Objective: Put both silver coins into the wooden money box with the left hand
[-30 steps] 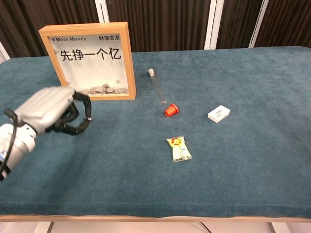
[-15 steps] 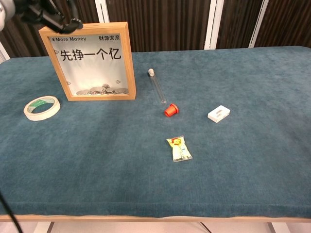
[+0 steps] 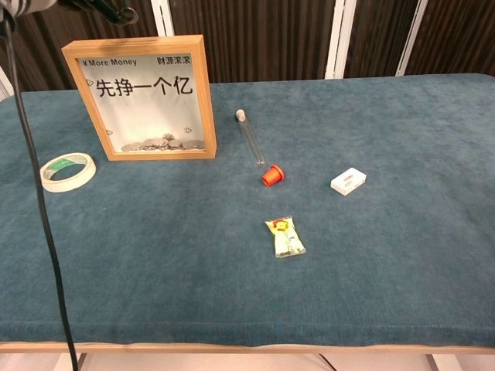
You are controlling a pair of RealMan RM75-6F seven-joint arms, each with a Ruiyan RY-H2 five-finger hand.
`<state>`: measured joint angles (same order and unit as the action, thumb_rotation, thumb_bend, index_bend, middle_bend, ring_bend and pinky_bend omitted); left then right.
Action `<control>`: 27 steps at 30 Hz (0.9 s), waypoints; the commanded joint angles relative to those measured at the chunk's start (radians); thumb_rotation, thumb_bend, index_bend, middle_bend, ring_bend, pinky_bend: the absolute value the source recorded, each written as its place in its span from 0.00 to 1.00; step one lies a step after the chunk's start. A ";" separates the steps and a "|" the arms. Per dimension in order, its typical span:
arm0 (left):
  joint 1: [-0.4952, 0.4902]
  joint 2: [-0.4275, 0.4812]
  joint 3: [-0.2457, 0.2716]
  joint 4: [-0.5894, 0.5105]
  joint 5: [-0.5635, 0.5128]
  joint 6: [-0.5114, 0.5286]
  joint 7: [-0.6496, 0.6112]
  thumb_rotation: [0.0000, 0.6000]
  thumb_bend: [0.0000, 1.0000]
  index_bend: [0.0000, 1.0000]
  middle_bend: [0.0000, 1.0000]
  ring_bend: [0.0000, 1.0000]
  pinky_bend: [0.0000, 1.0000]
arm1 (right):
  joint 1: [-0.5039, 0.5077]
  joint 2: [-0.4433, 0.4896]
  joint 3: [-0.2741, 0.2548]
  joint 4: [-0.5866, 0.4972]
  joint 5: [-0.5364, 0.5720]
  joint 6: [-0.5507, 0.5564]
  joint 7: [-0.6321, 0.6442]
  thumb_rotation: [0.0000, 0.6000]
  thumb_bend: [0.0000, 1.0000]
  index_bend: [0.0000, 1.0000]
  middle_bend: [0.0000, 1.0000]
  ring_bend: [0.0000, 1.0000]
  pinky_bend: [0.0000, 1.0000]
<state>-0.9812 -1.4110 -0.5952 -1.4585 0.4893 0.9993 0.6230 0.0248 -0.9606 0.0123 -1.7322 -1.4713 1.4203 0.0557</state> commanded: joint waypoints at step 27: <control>-0.097 0.012 0.133 0.093 -0.070 -0.058 -0.049 1.00 0.54 0.73 1.00 1.00 1.00 | -0.001 0.005 0.005 0.003 0.010 -0.002 0.015 1.00 0.10 0.00 0.00 0.00 0.00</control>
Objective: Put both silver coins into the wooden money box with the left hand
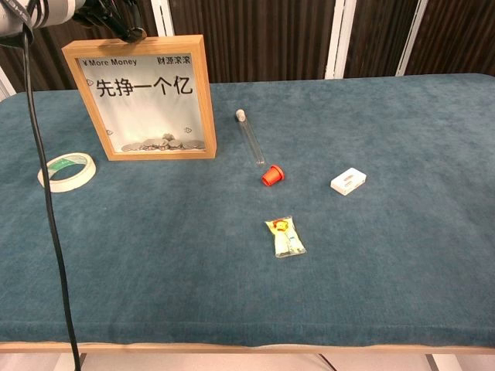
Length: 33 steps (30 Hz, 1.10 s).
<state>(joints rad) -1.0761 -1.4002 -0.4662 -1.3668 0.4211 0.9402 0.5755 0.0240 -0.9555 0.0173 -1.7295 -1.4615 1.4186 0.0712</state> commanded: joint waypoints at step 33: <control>-0.019 0.047 0.057 -0.043 -0.049 0.001 -0.031 1.00 0.50 0.28 1.00 1.00 1.00 | -0.002 -0.001 -0.001 -0.001 -0.001 0.001 -0.005 1.00 0.10 0.00 0.00 0.00 0.00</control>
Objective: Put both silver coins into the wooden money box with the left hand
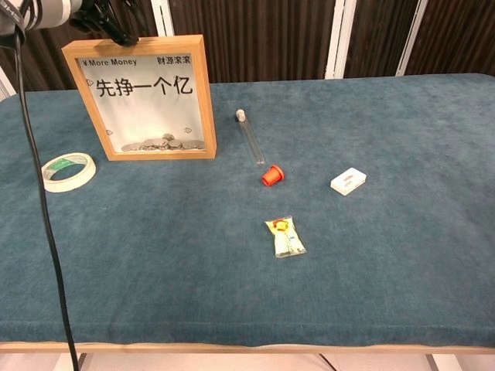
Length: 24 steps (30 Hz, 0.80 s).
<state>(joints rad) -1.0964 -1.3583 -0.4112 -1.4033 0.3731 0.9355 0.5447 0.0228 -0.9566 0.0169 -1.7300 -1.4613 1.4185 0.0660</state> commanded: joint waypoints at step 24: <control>0.794 0.321 0.556 -0.411 1.127 0.667 -0.293 1.00 0.40 0.00 0.02 0.00 0.00 | -0.015 0.000 -0.043 -0.018 -0.100 0.029 -0.039 1.00 0.10 0.00 0.00 0.00 0.00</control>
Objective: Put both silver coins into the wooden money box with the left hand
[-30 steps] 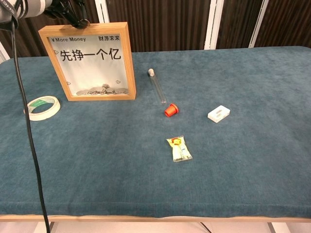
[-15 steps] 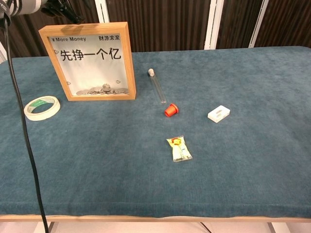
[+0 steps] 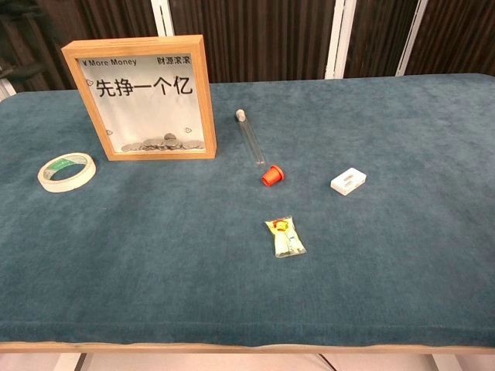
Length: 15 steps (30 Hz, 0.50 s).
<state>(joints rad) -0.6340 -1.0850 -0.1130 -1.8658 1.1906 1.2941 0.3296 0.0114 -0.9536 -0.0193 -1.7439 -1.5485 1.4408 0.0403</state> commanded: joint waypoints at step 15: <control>0.505 -0.070 0.290 0.277 0.385 0.380 -0.192 1.00 0.39 0.00 0.00 0.00 0.00 | -0.028 -0.015 -0.020 -0.010 -0.043 0.053 -0.069 1.00 0.10 0.00 0.00 0.00 0.00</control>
<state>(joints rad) -0.1267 -1.1653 0.1868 -1.5924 1.5569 1.6906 0.1897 -0.0146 -0.9666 -0.0401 -1.7591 -1.5966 1.5013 -0.0246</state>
